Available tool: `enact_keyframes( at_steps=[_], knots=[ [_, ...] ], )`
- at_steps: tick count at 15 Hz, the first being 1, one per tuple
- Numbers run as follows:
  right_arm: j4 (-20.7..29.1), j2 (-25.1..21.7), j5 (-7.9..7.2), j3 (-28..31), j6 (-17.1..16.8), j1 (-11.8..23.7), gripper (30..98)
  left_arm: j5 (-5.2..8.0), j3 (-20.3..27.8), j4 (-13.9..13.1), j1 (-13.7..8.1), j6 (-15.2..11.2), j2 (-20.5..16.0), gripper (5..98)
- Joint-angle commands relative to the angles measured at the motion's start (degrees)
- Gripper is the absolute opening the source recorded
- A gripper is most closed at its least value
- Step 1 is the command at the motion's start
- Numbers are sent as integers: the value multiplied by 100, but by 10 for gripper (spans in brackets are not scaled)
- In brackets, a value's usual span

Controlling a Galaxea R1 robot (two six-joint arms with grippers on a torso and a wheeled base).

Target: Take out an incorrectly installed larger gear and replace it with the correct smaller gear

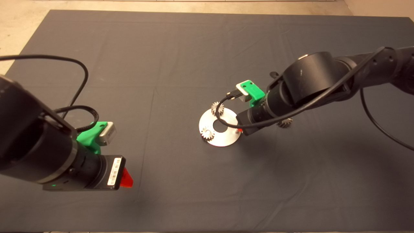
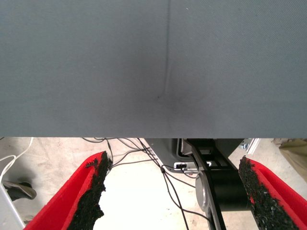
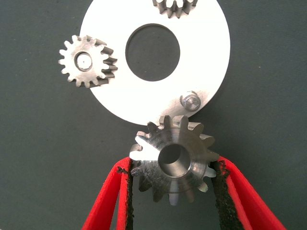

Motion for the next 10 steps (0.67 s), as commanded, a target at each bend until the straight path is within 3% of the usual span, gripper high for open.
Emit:
enact_keyframes(
  at_steps=[1,10],
  knots=[
    [-162,156,-707,65,61,151,341,757,47,132,-74,-6,-130,690],
    [-965,77,-733,76,63,151,340,757,64,202,-73,-14,-130,690]
  ],
)
